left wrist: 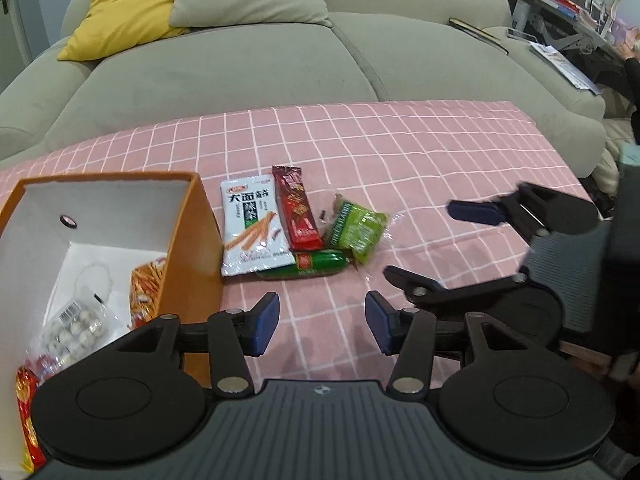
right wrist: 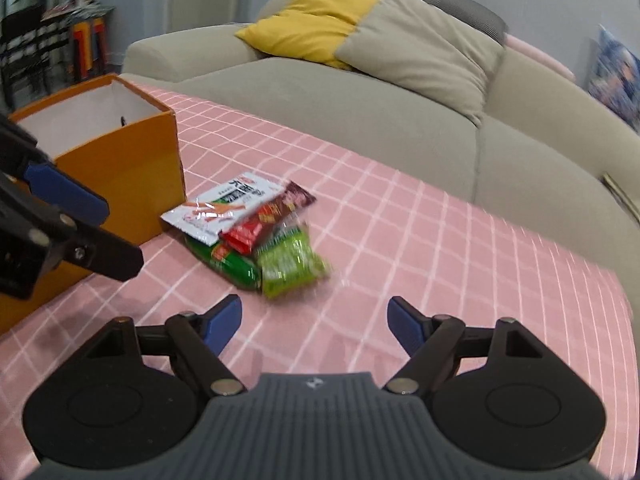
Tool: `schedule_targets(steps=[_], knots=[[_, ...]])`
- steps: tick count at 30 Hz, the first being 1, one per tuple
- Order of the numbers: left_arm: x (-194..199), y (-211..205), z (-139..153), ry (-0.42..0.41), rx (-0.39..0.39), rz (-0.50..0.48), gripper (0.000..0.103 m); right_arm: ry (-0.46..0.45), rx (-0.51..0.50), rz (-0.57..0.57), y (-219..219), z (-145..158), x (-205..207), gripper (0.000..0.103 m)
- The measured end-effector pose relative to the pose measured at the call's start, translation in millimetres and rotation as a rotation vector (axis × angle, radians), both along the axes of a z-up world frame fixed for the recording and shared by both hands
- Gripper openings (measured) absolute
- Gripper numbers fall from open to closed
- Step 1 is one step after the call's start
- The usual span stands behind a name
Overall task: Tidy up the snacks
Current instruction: 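Grasp the green raisin packet with the right gripper while the left grasps the chocolate wafer bar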
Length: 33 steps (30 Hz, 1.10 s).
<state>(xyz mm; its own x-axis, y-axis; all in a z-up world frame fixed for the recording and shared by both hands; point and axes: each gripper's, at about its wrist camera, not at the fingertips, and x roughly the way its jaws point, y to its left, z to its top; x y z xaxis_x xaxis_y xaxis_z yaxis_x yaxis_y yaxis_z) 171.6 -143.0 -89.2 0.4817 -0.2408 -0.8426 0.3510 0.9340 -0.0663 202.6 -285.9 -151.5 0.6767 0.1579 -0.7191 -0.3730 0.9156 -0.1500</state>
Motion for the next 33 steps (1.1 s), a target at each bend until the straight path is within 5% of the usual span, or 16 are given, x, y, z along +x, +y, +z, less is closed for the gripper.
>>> schedule_targets(steps=[13, 21, 27, 33], knots=[[31.2, -3.9, -10.7, 0.014, 0.021, 0.001, 0.059, -0.014, -0.116, 0.184, 26.0, -31.8, 39.8, 0.054], [55.1, -18.3, -19.7, 0.021, 0.020, 0.000, 0.059, 0.034, -0.067, 0.154, 8.9, -27.6, 43.2, 0.036], [82.8, -37.5, -30.6, 0.034, 0.048, 0.044, 0.058, 0.070, -0.033, 0.042, -14.7, -22.2, 48.6, 0.035], [118.3, -53.3, -60.6, 0.104, 0.103, 0.097, 0.046, 0.103, 0.003, -0.001, -26.6, -21.0, 53.5, 0.035]])
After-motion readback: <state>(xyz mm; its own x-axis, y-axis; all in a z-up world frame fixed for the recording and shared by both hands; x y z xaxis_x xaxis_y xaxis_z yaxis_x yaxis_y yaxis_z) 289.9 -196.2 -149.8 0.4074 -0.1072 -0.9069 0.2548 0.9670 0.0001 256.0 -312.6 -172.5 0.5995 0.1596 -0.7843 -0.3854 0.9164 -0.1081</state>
